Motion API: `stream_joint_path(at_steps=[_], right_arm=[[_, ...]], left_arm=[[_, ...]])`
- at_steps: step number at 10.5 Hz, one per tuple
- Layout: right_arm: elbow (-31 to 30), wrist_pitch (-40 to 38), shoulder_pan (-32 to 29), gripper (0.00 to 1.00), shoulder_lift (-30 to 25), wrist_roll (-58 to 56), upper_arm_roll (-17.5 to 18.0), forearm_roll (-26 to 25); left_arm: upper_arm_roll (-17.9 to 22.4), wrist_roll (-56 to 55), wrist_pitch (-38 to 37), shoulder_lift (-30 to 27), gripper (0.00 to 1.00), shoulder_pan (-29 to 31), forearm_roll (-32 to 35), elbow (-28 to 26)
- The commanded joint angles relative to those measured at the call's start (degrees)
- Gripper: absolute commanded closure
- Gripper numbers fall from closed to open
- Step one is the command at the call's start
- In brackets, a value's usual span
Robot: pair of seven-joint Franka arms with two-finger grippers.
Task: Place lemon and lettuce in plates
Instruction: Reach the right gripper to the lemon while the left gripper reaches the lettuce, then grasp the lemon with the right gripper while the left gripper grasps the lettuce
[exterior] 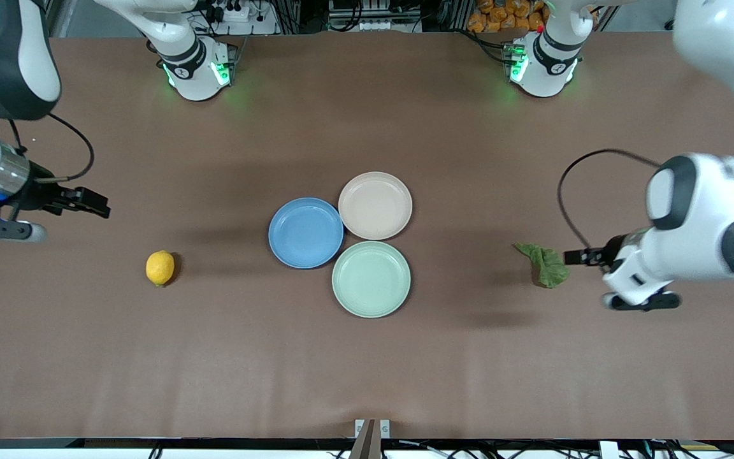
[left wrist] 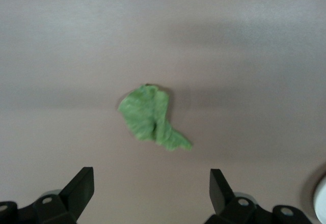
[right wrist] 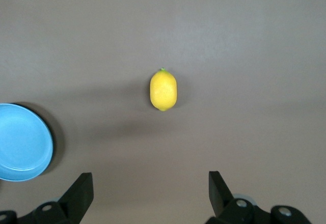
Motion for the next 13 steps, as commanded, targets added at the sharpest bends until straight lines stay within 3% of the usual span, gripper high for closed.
stream_joint_path(at_steps=[1, 4, 6, 11, 12, 13], right_arm=[[-6.6, 9.2, -0.7, 0.0, 1.6, 0.1, 0.3, 0.1], [-10.3, 19.7, -0.8, 0.0, 6.6, 1.2, 0.3, 0.1], [-11.1, 25.2, -0.7, 0.0, 10.1, 1.2, 0.1, 0.1], [-11.6, 31.2, -0.3, 0.0, 15.1, 1.0, -1.7, -0.7], [-11.6, 33.0, -0.3, 0.0, 16.4, 1.0, -2.1, -0.9], [-11.5, 34.3, 0.7, 0.0, 17.3, 1.0, -3.2, -0.8]], left_arm=[[0.4, -2.0, 4.1, 3.9, 0.0, -0.7, -0.1, -0.6], [0.4, -2.1, 6.3, 7.7, 0.0, -0.5, -0.2, -1.5], [0.5, -2.4, 12.4, 8.1, 0.0, -0.1, -0.1, -6.3], [0.6, -2.4, 14.6, 9.5, 0.0, -0.1, -0.1, -7.7], [0.6, -2.4, 14.6, 9.6, 0.24, -0.2, -0.1, -7.6], [0.6, -2.4, 14.6, 9.7, 0.33, -0.1, -0.1, -7.6]])
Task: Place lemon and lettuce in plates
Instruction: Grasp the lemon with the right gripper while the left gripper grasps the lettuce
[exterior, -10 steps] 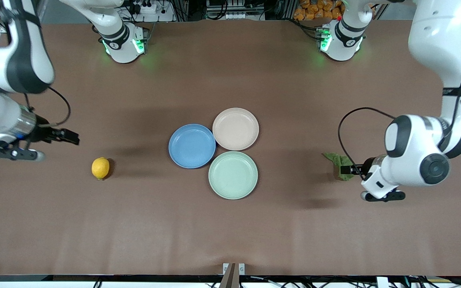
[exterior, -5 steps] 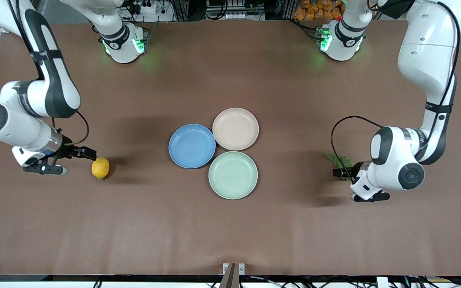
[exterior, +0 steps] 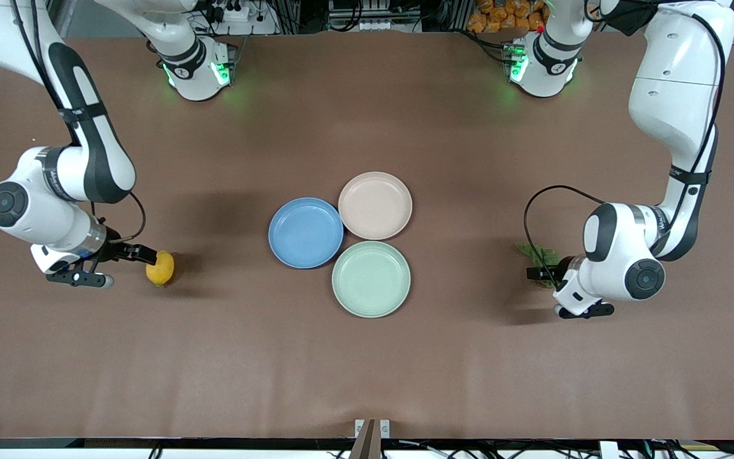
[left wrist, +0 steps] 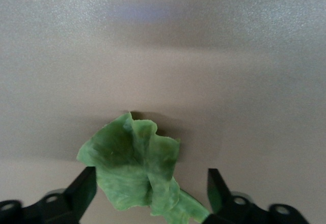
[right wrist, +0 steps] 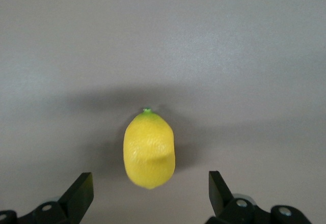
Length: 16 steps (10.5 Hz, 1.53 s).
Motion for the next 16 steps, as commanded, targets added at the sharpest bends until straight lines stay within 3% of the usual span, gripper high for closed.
stream_joint_path(at_steps=[1, 5, 7, 9, 10, 13, 14, 16], right_arm=[[0.0, 3.8, 1.6, 0.0, 2.6, 0.8, -1.7, -0.7], [0.0, 6.5, 1.8, 0.0, 6.2, 1.2, -1.8, 0.4], [0.0, 9.4, 3.4, 0.0, 8.3, 4.9, -1.8, 0.4], [-0.1, 10.7, 3.5, 0.08, 9.1, 4.9, -1.8, 0.2], [-0.5, 10.7, 3.5, 0.21, 9.1, 4.8, -1.8, -0.1], [-1.0, 9.7, 3.5, 0.95, 8.5, 4.1, -1.8, -4.3], [-0.6, 8.3, 3.6, 1.0, 7.8, 4.7, -1.7, -4.4], [1.6, -0.8, 5.9, 1.0, 4.1, 5.9, -1.6, -4.3]], left_arm=[[0.1, -1.2, 0.7, 0.0, 0.33, -0.1, -0.1, -0.4], [0.1, -1.2, 0.9, 0.3, 0.45, -0.1, -0.1, -0.4], [0.1, -1.2, 0.9, 0.2, 0.7, 0.0, -0.1, -0.3], [0.1, -1.2, 0.8, 0.1, 0.94, 0.0, -0.1, -0.4], [0.1, -1.2, 0.7, 0.0, 0.97, -0.3, -0.2, -0.2], [-0.1, -2.2, -2.6, -2.6, 1.0, -0.5, -0.1, 0.6], [-0.4, -1.8, -5.0, -4.2, 1.0, -0.7, -0.1, 1.5], [-1.0, -3.4, -9.8, -6.3, 1.0, -2.6, -1.1, 3.7]])
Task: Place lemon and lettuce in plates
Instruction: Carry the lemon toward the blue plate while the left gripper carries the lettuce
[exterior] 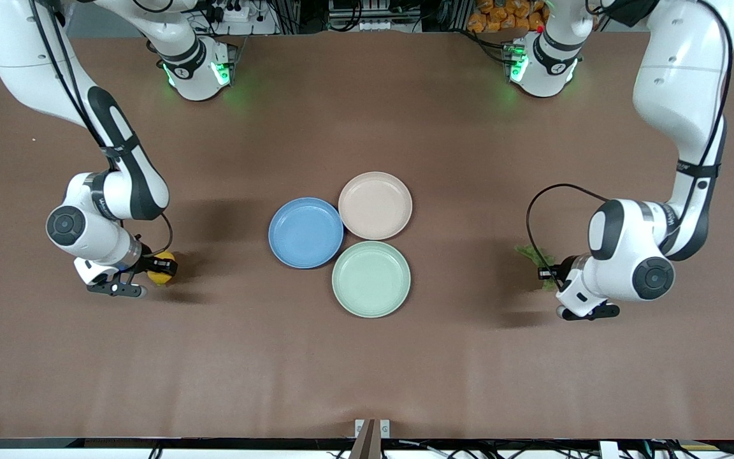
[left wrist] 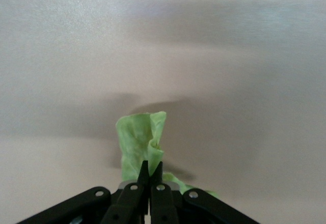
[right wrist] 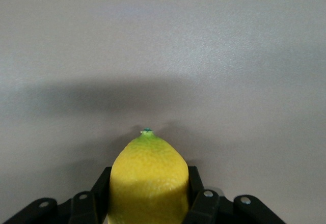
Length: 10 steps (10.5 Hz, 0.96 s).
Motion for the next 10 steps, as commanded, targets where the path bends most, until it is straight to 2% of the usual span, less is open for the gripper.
stream_joint_path(at_steps=[1, 3, 4, 5, 6, 9, 10], right_arm=[[3.4, -12.5, 4.4, 1.0, -5.4, 5.7, -0.2, -0.9], [9.2, -21.6, 9.1, 1.0, -5.7, 15.0, 0.7, -0.4], [9.7, -22.0, 11.1, 1.0, -5.8, 19.3, 1.9, -0.3], [9.7, -21.2, 12.8, 1.0, -5.7, 24.1, 3.6, -0.2], [9.6, -19.7, 15.3, 1.0, -5.4, 29.4, 4.7, -0.4], [8.7, -13.7, 19.2, 1.0, -2.5, 40.0, 9.0, -0.6], [8.7, -11.1, 21.3, 1.0, -0.9, 43.8, 9.1, -0.9]], left_arm=[[-2.7, -4.4, -4.7, -5.2, 1.0, -0.8, -3.6, 0.0], [-4.8, -7.5, -7.9, -7.9, 1.0, -1.8, -9.0, 0.2], [-7.7, -14.0, -8.8, -8.4, 1.0, -2.3, -10.3, 0.2], [-12.0, -21.9, -8.7, -8.8, 1.0, -2.9, -9.6, 0.4], [-14.2, -28.3, -8.1, -8.5, 1.0, -4.7, -9.5, 0.4], [-14.4, -33.5, -7.1, -8.0, 1.0, -9.3, -13.1, 0.0], [-14.4, -33.7, -7.0, -6.6, 1.0, -10.6, -14.7, -0.1]])
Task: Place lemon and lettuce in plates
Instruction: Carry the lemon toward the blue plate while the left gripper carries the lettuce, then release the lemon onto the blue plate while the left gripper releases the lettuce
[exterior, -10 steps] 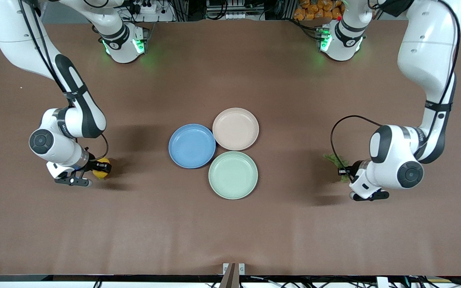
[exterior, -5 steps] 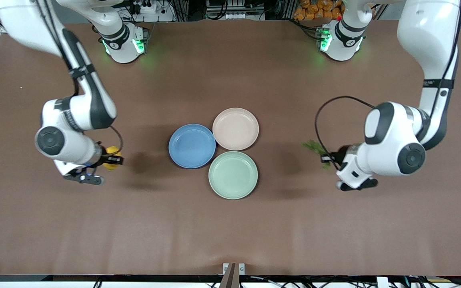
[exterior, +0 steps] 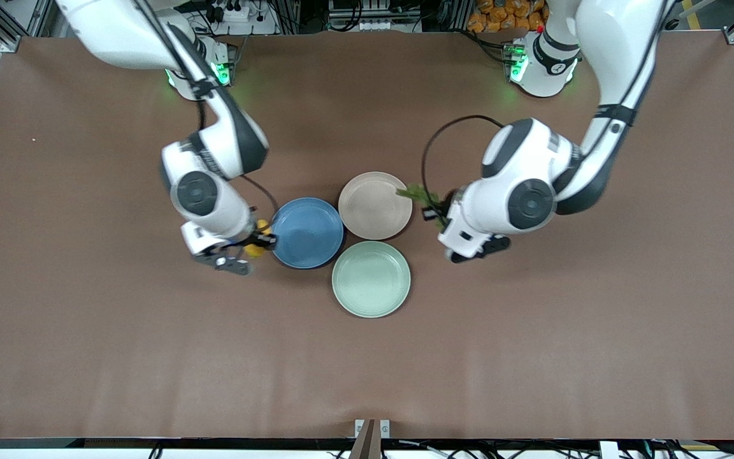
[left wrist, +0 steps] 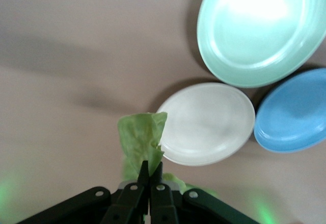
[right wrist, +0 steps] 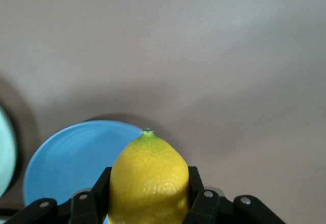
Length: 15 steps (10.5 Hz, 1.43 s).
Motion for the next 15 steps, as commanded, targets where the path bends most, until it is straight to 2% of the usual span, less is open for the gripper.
stream_joint_path(at_steps=[1, 5, 6, 7, 8, 9, 11, 12, 13, 14, 15], right_arm=[[0.0, 5.9, 2.6, 1.0, 3.8, 8.0, 0.8, -1.1], [-2.2, 13.4, 4.6, 0.98, 7.9, 9.0, 1.2, -1.1], [-2.9, 15.0, 4.7, 0.85, 8.1, 9.0, 1.2, -1.1], [-2.9, 15.0, 5.0, 0.61, 8.2, 9.0, 1.2, -1.1], [-2.9, 14.6, 5.4, 0.01, 7.9, 9.9, 1.2, -1.0], [-2.9, 12.5, 5.0, 0.0, 5.7, 10.0, 1.2, -1.1], [-2.5, 0.3, 2.9, 0.0, -1.0, 8.6, 1.3, -1.0], [-2.4, -2.8, 0.8, 0.0, -4.1, 5.6, 2.3, -0.9], [-2.4, -6.2, -1.8, 0.0, -7.3, 2.4, 3.4, -0.9], [-2.4, -8.7, -4.4, 0.0, -10.7, -0.6, 3.7, -0.6], [-2.4, -10.5, -7.1, 0.0, -13.8, -2.6, 3.8, -0.3]], left_arm=[[0.3, -1.5, 1.9, 2.2, 1.0, -1.8, -3.7, -0.9], [0.3, -3.2, 6.4, 6.0, 1.0, -3.5, -5.4, -0.8], [0.3, -3.5, 7.0, 6.7, 1.0, -3.6, -5.4, -0.8], [0.3, -4.8, 7.7, 7.2, 1.0, -4.4, -5.4, -0.8], [0.3, -5.8, 8.3, 7.7, 1.0, -4.7, -5.4, -0.7], [0.3, -6.5, 9.8, 8.2, 1.0, -5.4, -5.5, -0.7], [0.3, -8.0, 11.9, 9.3, 1.0, -7.3, -6.4, -0.8], [0.4, -9.4, 13.1, 10.0, 1.0, -8.3, -6.5, -1.0], [0.4, -10.9, 13.2, 10.6, 0.89, -8.9, -6.4, -1.0], [0.5, -10.9, 13.2, 10.8, 0.47, -8.9, -6.4, -1.0], [0.6, -11.1, 13.2, 10.9, 0.24, -8.8, -6.3, -1.0]])
